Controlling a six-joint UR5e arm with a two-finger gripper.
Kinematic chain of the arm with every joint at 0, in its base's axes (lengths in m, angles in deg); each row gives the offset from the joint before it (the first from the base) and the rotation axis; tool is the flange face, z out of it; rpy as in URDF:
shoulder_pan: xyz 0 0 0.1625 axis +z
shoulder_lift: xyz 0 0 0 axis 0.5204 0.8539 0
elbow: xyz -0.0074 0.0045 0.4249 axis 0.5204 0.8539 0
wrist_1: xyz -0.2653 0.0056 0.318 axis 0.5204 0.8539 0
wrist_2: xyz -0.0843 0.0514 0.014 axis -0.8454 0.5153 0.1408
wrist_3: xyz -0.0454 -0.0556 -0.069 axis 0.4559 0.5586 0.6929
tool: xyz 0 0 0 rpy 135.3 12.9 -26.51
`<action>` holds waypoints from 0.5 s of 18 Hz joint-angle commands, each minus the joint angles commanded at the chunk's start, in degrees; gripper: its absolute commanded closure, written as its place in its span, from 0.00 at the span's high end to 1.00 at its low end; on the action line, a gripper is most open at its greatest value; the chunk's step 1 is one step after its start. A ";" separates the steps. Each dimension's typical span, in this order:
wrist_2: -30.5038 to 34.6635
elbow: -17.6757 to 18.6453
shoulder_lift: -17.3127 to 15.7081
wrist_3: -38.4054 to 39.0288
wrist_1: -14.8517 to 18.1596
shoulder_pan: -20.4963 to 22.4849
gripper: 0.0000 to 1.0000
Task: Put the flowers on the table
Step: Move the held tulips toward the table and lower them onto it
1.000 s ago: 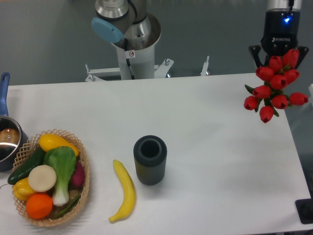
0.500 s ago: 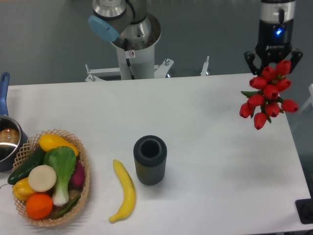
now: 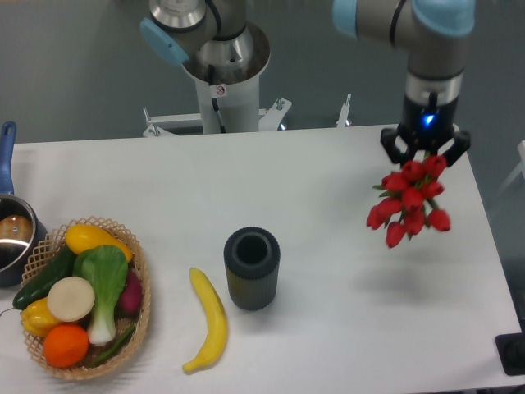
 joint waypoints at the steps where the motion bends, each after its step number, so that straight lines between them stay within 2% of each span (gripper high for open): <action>1: 0.00 -0.18 0.79 0.00 -0.09 0.00 0.38; 9: -0.18 -0.79 5.54 0.62 -0.18 -1.85 0.39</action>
